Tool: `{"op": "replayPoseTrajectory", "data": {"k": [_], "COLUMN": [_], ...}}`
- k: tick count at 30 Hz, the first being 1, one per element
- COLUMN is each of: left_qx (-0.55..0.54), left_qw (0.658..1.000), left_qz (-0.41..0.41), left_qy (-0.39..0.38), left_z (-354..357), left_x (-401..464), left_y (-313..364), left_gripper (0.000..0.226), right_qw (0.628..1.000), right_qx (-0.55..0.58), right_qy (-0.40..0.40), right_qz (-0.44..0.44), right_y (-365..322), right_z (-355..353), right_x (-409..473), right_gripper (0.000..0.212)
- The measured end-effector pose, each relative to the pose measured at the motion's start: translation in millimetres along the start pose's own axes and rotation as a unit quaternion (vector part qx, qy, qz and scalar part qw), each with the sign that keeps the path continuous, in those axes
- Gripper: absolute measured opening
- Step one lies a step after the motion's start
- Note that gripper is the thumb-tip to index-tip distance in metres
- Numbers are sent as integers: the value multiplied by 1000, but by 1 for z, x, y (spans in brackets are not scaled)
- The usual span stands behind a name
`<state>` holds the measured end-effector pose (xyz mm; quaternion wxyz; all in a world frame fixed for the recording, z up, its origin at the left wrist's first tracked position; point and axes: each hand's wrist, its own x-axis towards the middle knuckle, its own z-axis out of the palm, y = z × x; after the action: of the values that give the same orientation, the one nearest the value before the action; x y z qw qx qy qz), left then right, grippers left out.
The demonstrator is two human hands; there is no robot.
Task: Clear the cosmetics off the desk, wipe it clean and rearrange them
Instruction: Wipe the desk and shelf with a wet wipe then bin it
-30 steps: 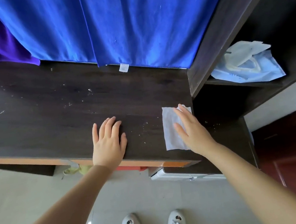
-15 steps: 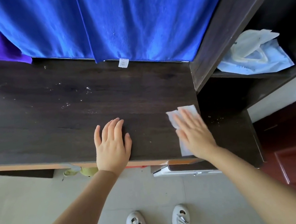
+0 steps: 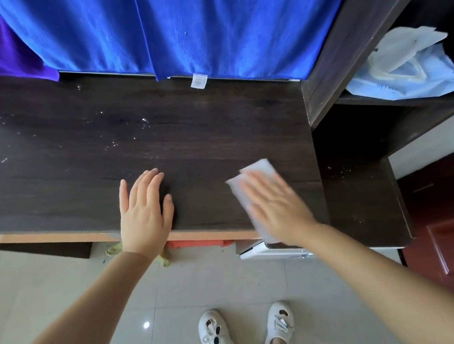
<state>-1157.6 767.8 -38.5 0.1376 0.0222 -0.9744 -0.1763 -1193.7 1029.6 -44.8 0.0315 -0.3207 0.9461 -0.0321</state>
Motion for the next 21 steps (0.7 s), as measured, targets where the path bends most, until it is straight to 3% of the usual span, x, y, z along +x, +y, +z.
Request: {"op": "replayPoseTrajectory", "data": {"k": [4,6,8,10,13,15,19,21], "left_qx": [36,40,44,36,10,9,45,66], "left_qw": [999,999,999,999,999,996,986,981], "left_qz": [9,4,4,0,31,79,133,139], "left_qy": [-11,-13,-16,-16,-23,-40,-88,-117], "left_z": [3,4,3,2,2,7,21,25], "left_x": [1,0,0,1,2,3,12,15], "left_y": [3,4,3,4,22,39,56,56], "left_gripper": [43,42,43,44,42,40,42,46], "right_qw": [945,925,947,984,999,999,985,987], "right_qx": [27,31,54,66,36,0,-9,-21], "right_qy": [23,43,31,-3,-22,-19,-43,-56], "right_qz": [324,376,315,168,14,43,168,148], "right_y": [30,7,-27,-58,-42,-5,38,32], "right_z": [-6,-5,-5,-3,-4,-5,-11,-8], "right_x": [-9,19,50,66,51,27,-12,-14], "right_gripper": [61,56,62,69,57,54,71,69]}}
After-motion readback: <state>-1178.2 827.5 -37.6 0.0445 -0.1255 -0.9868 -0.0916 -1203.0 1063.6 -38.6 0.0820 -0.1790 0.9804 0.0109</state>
